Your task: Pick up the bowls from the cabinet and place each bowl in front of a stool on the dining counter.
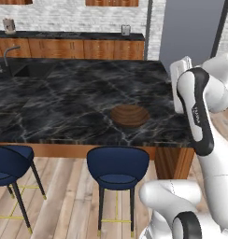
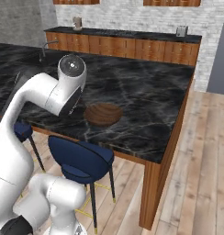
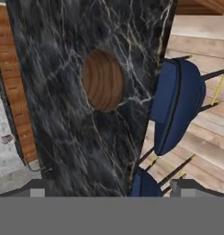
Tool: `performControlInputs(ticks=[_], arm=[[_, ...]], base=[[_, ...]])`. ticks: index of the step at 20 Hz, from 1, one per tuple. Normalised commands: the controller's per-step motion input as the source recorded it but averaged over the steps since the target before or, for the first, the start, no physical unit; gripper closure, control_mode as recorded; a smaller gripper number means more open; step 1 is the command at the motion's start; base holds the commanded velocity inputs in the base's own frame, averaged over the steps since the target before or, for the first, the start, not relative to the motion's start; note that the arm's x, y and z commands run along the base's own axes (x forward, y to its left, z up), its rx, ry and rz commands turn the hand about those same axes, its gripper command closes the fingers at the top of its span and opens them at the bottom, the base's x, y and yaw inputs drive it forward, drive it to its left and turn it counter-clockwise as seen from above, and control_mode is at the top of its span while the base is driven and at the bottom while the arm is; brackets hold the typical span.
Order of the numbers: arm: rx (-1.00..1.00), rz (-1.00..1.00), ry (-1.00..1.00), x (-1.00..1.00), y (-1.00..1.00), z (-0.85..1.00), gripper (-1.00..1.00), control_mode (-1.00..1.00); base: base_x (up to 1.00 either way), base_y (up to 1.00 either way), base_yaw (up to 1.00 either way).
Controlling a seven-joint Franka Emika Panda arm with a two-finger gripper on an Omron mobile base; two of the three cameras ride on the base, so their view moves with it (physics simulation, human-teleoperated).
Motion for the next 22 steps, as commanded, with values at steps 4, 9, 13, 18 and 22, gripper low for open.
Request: performControlInputs(ticks=[4, 9, 13, 18, 22], arm=[[0.0, -0.02, 0.0, -0.01, 0.0, 0.17, -1.0, 1.0], [0.0, 0.0, 0.0, 0.0, 0.0, 0.0, -1.0, 1.0], [0.0, 0.0, 0.0, 0.0, 0.0, 0.0, -1.0, 1.0], [0.0, 0.0, 0.0, 0.0, 0.0, 0.0, -1.0, 1.0], [0.0, 0.0, 0.0, 0.0, 0.0, 0.0, -1.0, 1.0]], base=[[-0.08, -0.05, -0.02], [-0.5, -0.7, -0.53], [0.0, -0.03, -0.96], [0.01, -0.56, -0.8], [0.44, -0.97, -0.56]])
